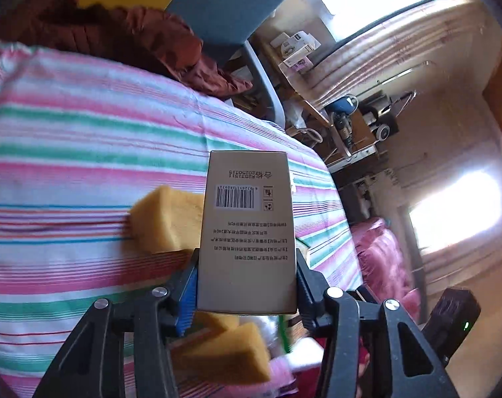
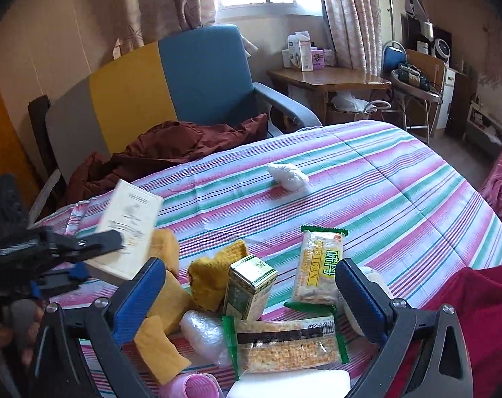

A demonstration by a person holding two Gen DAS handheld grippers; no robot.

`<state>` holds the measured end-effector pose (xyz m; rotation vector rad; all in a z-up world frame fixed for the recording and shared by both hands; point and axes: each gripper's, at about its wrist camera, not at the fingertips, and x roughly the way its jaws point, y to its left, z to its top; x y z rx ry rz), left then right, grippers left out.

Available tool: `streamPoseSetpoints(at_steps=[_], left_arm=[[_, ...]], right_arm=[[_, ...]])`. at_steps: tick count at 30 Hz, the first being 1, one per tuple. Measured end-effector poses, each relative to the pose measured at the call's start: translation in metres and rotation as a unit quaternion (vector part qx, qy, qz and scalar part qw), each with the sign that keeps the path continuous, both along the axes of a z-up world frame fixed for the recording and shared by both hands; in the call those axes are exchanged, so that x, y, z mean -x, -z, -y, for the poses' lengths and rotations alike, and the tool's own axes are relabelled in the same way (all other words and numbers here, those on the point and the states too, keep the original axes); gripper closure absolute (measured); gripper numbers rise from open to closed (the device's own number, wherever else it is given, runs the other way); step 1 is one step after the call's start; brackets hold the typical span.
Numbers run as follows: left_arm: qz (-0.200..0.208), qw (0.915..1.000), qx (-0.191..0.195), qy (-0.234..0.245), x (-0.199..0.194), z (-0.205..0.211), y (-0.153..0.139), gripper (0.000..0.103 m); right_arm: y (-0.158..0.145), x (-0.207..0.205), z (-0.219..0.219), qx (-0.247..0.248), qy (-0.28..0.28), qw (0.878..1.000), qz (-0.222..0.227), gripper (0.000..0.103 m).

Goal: Organize objects
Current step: 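Grasp the white barcode box with the left tool while the right tool reaches toward the yellow sponges, then place the box in the gold tray with the left tool while the right tool drops a yellow sponge in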

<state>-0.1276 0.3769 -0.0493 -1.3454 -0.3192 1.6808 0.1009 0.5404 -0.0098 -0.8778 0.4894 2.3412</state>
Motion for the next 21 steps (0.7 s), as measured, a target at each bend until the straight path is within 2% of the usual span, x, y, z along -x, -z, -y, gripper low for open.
streamPoseSetpoints(at_steps=[6, 11, 13, 18, 21], left_arm=[[-0.052, 0.9983, 0.022, -0.018, -0.007, 0.049, -0.023, 0.053], [-0.114, 0.9910, 0.055, -0.042, -0.020, 0.107, -0.037, 0.053], [-0.126, 0.9884, 0.066, -0.054, -0.022, 0.135, -0.038, 0.053], [-0.132, 0.9827, 0.085, -0.099, -0.022, 0.197, -0.037, 0.053], [-0.139, 0.9767, 0.099, -0.129, -0.022, 0.235, -0.036, 0.053]], right_arm=[[0.000, 0.005, 0.013, -0.014, -0.027, 1.000, 0.001, 0.000], [0.002, 0.018, 0.027, -0.003, -0.069, 0.998, 0.008, 0.000], [0.002, 0.028, 0.036, 0.008, -0.095, 0.995, 0.010, 0.000], [0.010, 0.075, 0.054, 0.025, -0.149, 0.988, 0.044, 0.000], [0.027, 0.118, 0.060, 0.023, -0.163, 0.982, 0.094, 0.000]])
